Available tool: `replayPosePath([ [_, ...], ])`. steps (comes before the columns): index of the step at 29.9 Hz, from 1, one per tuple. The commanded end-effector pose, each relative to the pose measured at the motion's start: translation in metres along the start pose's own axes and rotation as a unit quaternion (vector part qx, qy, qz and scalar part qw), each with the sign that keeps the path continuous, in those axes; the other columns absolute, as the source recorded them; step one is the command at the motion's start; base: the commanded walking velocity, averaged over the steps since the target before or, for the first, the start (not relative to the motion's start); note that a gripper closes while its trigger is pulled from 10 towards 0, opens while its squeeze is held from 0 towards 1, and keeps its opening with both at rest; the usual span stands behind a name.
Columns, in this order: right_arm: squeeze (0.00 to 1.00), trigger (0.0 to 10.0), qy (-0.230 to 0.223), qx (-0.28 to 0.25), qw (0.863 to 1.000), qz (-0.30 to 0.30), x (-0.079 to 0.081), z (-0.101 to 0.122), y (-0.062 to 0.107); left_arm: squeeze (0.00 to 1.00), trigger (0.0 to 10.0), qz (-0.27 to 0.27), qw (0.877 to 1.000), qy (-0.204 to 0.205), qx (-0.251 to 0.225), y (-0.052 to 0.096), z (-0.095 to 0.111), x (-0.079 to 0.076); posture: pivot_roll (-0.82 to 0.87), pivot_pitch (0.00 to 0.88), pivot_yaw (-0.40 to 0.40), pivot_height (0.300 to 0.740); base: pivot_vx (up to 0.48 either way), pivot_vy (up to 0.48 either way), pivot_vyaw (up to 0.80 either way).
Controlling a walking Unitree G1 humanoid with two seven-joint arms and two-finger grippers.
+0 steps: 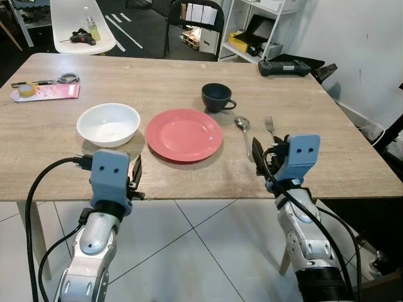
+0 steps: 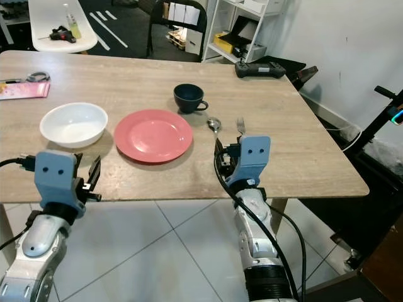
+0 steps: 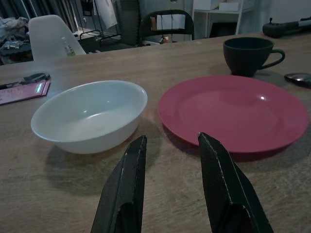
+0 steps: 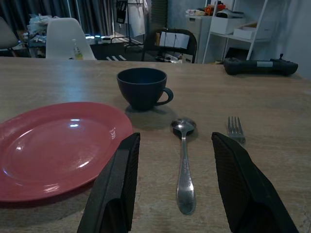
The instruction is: Setting the table
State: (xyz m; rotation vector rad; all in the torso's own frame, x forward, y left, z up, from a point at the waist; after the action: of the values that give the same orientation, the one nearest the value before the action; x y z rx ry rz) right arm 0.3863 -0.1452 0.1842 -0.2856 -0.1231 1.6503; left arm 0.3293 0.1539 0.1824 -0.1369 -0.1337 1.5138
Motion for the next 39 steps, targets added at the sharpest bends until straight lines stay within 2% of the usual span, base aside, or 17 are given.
replayPosePath([
  [1, 0.00, 10.0, -0.004, 0.003, 1.000, -0.006, -0.004, -0.003, 0.001, 0.00, 10.0, 0.003, 1.000, 0.003, 0.018, 0.000, -0.009, 0.000, 0.07, 0.035, 0.002, 0.740, 0.000, 0.000, 0.00],
  [16, 0.00, 10.0, -0.011, 0.000, 1.000, -0.004, -0.002, -0.002, 0.001, 0.00, 10.0, 0.012, 1.000, 0.007, 0.021, -0.002, -0.008, 0.001, 0.08, 0.041, 0.002, 0.740, 0.000, 0.000, 0.00],
  [26, 0.00, 10.0, -0.009, 0.002, 1.000, -0.006, -0.003, -0.003, 0.001, 0.00, 10.0, 0.033, 0.999, -0.006, 0.032, -0.004, -0.010, 0.010, 0.08, 0.042, 0.004, 0.740, 0.000, 0.000, 0.00],
  [39, 0.00, 10.0, -0.008, 0.003, 1.000, -0.007, -0.002, -0.004, 0.001, 0.00, 10.0, 0.035, 0.999, -0.006, 0.029, -0.005, -0.008, 0.010, 0.08, 0.042, 0.006, 0.740, 0.000, 0.000, 0.00],
])
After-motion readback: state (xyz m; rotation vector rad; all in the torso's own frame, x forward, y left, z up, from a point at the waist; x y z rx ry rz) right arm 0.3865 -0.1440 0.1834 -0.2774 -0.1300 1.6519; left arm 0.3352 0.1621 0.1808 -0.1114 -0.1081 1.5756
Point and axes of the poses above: a point about 5 cm out from each wrist's last joint towards the gripper, its own y axis pointing back from the gripper into the wrist, its own z axis along the axis of the wrist's last joint, x = y × z, the point moved 6 cm from there along -y, pointing out of the wrist towards the gripper, and after that the axes turned 8 degrees about y, right-handed, at the moved point
